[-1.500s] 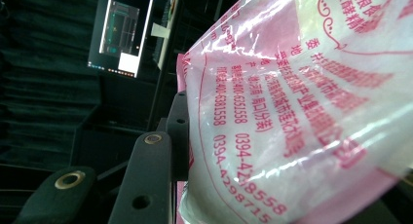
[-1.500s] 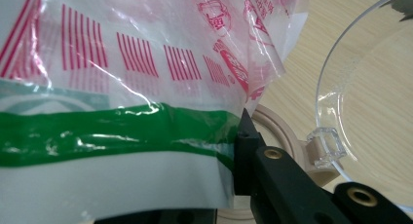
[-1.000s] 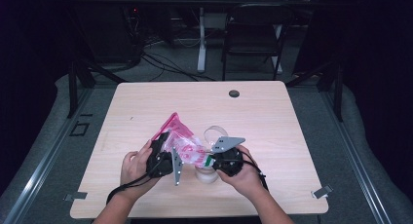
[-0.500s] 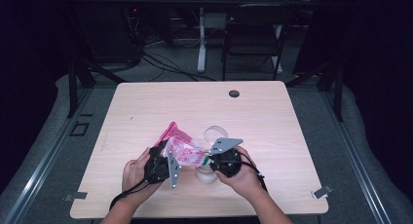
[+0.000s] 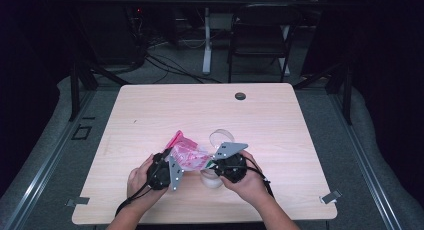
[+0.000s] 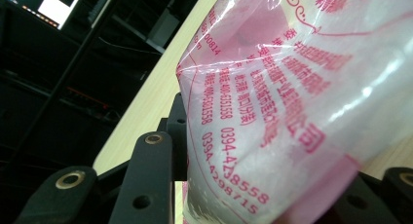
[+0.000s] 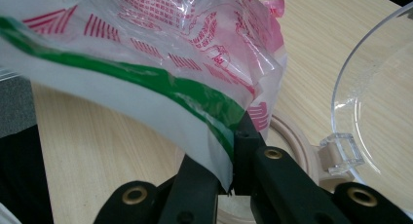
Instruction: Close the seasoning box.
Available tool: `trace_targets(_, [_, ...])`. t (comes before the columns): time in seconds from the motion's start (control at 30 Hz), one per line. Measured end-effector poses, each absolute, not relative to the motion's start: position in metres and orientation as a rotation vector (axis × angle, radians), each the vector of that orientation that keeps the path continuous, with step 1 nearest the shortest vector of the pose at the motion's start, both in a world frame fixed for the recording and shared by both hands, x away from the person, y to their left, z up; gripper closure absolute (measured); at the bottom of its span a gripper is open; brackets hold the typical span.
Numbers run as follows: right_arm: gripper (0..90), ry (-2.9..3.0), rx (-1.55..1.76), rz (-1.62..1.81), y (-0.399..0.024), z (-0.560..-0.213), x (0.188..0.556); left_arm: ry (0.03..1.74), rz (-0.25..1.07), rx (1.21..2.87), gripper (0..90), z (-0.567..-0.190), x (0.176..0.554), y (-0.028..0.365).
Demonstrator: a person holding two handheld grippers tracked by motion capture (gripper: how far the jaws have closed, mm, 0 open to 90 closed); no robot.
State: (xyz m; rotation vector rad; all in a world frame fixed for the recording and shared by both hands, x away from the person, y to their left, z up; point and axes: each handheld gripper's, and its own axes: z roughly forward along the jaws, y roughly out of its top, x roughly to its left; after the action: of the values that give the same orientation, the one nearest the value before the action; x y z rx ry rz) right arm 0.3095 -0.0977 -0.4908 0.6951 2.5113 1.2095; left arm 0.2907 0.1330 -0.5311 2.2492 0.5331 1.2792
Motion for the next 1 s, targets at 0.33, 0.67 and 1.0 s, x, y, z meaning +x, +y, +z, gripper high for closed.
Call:
trace_targets(0.33, [90.0,2.510,0.689,1.204,-0.0967,-0.4900,0.3086,0.561,1.217,2.253,65.8,-0.5340,0.2930,0.1354])
trace_targets(0.67, [86.3,2.513,0.692,1.217,-0.0966,-0.4892,0.3090,0.583,1.177,2.261,66.0,-0.5363,0.2956,0.1355])
trace_targets(1.0, [62.5,2.449,0.724,1.285,-0.0992,-0.4862,0.3097,0.627,1.111,2.274,66.6,-0.5396,0.3006,0.1385])
